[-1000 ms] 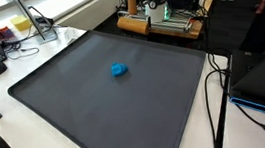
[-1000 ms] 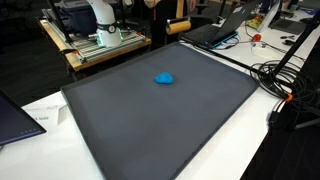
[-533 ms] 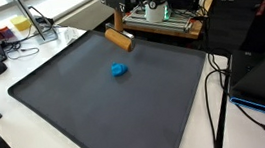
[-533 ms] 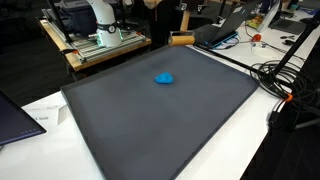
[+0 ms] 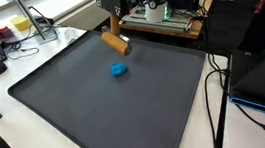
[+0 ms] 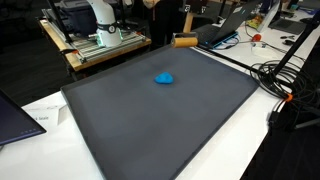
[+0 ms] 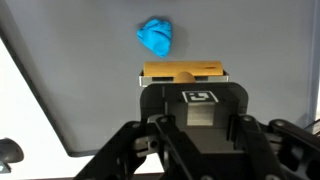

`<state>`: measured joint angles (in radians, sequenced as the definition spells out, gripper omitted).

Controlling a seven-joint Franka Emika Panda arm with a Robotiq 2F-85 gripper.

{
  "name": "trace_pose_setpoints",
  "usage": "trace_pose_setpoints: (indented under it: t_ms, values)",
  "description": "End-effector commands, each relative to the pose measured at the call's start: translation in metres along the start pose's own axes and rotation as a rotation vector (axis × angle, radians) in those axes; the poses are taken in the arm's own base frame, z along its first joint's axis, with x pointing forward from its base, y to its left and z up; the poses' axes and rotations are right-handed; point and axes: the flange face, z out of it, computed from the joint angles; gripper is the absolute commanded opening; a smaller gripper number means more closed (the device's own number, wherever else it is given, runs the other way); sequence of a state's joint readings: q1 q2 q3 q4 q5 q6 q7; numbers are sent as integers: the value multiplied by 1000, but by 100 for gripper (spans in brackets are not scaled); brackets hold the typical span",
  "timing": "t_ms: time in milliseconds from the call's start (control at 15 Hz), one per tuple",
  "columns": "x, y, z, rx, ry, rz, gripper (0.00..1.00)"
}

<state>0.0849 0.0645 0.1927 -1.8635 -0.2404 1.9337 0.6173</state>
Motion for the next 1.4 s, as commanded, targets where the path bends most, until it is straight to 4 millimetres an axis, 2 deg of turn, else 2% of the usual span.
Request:
trace_pose_setpoints:
  t_ms: [0, 533, 1333]
  values:
    - [5, -5, 8, -21, 13, 11, 22]
    - [17, -29, 64, -160, -12, 14, 22]
    - [21, -84, 115, -384, 0, 23, 22]
